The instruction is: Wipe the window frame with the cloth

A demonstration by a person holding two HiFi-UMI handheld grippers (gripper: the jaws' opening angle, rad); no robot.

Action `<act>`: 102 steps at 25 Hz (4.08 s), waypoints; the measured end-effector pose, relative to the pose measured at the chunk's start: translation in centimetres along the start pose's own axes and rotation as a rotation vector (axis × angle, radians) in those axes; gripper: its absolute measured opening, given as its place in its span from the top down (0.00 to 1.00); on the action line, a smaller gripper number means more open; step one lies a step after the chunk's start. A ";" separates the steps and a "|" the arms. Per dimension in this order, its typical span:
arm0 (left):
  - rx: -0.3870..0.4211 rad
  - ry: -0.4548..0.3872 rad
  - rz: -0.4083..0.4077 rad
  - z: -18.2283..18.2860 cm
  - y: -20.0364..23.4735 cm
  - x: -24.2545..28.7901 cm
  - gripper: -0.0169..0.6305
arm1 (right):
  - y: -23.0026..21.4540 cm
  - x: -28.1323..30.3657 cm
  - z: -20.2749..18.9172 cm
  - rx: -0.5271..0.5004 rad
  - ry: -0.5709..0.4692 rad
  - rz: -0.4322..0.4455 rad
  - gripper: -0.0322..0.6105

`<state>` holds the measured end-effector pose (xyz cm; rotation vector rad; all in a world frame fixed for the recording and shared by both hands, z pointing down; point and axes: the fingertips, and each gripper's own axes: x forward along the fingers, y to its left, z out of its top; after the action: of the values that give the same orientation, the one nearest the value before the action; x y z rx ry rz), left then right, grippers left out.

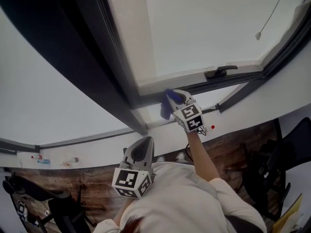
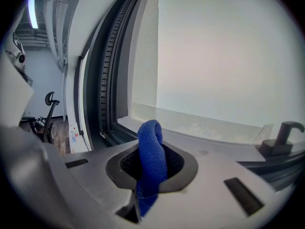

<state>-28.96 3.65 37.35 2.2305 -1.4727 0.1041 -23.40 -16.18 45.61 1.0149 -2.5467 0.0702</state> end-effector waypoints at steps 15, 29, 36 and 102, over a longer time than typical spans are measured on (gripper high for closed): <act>-0.004 0.008 -0.002 -0.2 -1.4 1.9 0.96 | -3.4 -1.7 -0.6 0.028 -0.005 -0.035 0.88; -0.002 0.003 -0.002 -0.1 -2.6 2.8 0.96 | -5.8 -2.9 -1.2 0.046 -0.003 -0.062 0.88; 0.000 0.003 -0.003 -0.1 -3.0 3.2 0.97 | -7.1 -3.5 -2.2 0.060 0.008 -0.076 0.88; -0.036 0.023 -0.081 0.0 -7.9 8.8 0.97 | -18.8 -8.8 -5.5 0.156 0.043 -0.288 0.88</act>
<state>-18.20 -1.33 37.40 2.2493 -1.3605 0.0768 -3.16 -23.22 45.46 1.4135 -2.3589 0.2100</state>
